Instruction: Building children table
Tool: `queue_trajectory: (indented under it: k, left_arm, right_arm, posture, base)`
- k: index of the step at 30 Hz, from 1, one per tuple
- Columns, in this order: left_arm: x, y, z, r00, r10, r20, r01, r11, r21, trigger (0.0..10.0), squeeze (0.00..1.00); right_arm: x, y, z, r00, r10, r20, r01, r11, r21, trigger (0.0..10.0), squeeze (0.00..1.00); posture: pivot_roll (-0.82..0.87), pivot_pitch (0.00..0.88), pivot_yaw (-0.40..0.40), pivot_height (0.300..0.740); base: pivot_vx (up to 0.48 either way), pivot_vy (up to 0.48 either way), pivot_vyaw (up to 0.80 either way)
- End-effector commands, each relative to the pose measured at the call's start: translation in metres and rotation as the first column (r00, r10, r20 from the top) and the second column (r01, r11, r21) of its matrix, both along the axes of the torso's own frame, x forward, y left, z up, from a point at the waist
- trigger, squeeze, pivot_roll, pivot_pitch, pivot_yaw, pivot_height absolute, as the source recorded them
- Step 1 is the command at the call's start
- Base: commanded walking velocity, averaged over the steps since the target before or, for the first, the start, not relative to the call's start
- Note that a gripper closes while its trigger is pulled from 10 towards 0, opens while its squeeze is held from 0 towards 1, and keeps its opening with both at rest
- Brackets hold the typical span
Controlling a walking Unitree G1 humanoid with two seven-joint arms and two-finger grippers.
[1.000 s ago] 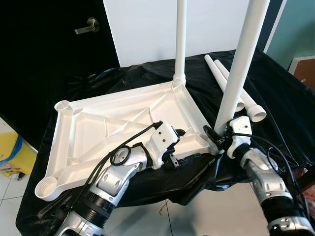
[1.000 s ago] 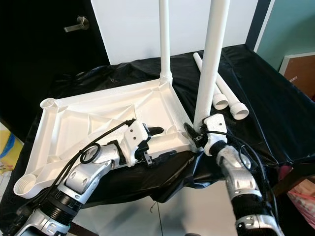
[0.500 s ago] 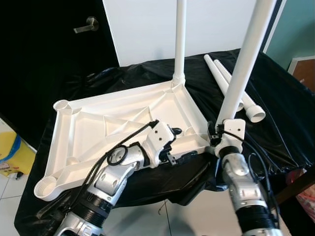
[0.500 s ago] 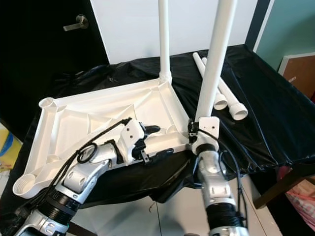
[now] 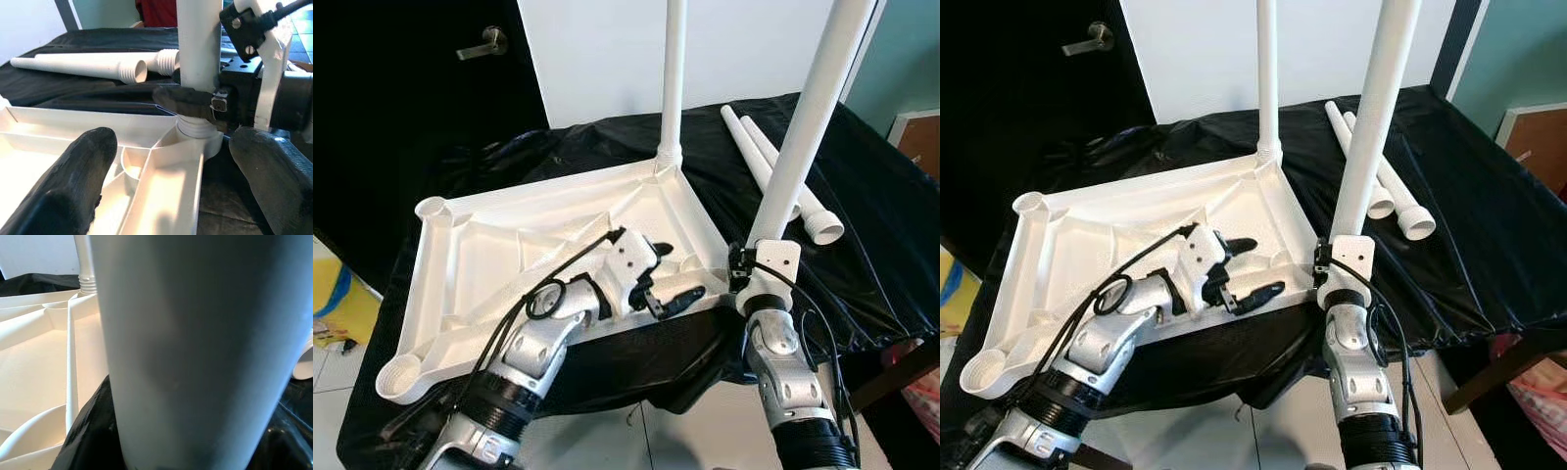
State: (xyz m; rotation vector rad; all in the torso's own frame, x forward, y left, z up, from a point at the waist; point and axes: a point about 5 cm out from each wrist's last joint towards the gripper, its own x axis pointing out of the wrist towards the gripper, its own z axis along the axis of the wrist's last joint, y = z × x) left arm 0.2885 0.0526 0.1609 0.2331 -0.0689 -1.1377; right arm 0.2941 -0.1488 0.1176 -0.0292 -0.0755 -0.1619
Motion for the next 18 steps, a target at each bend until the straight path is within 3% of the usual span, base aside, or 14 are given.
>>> queue_trajectory:
  k: [1, 15, 16, 18]
  left_arm:
    - [0.003, 0.003, -0.002, 1.0, 0.024, 0.001, -0.024, 1.0, 0.009, 10.0, 0.0]
    - [0.017, 0.032, -0.015, 0.991, 0.133, 0.016, -0.134, 0.979, 0.151, 10.0, 0.0]
    - [0.018, 0.036, -0.017, 0.989, 0.15, 0.017, -0.15, 0.972, 0.178, 10.0, 0.0]
    - [0.022, 0.043, -0.023, 0.983, 0.185, 0.009, -0.182, 0.955, 0.235, 10.0, 0.0]
  right_arm:
    - [-0.003, -0.002, -0.004, 1.0, 0.0, -0.026, 0.0, 1.0, -0.002, 10.0, 0.97]
    - [-0.022, -0.005, -0.001, 0.989, 0.145, 0.04, -0.144, 0.989, -0.013, 10.0, 1.0]
    - [-0.022, -0.005, -0.001, 0.987, 0.156, 0.036, -0.155, 0.988, -0.014, 10.0, 0.0]
    - [-0.023, -0.006, -0.002, 0.985, 0.166, 0.033, -0.166, 0.986, -0.015, 10.0, 0.0]
  posture:
    - [-0.19, 0.0, 0.054, 0.74]
    - [-0.18, 0.0, 0.052, 0.74]
    - [-0.18, 0.0, 0.054, 0.74]
    - [-0.18, 0.0, 0.057, 0.74]
  base:
    - [0.0, 0.0, 0.0]
    - [0.0, 0.0, 0.0]
    - [0.0, 0.0, 0.0]
    - [0.0, 0.0, 0.0]
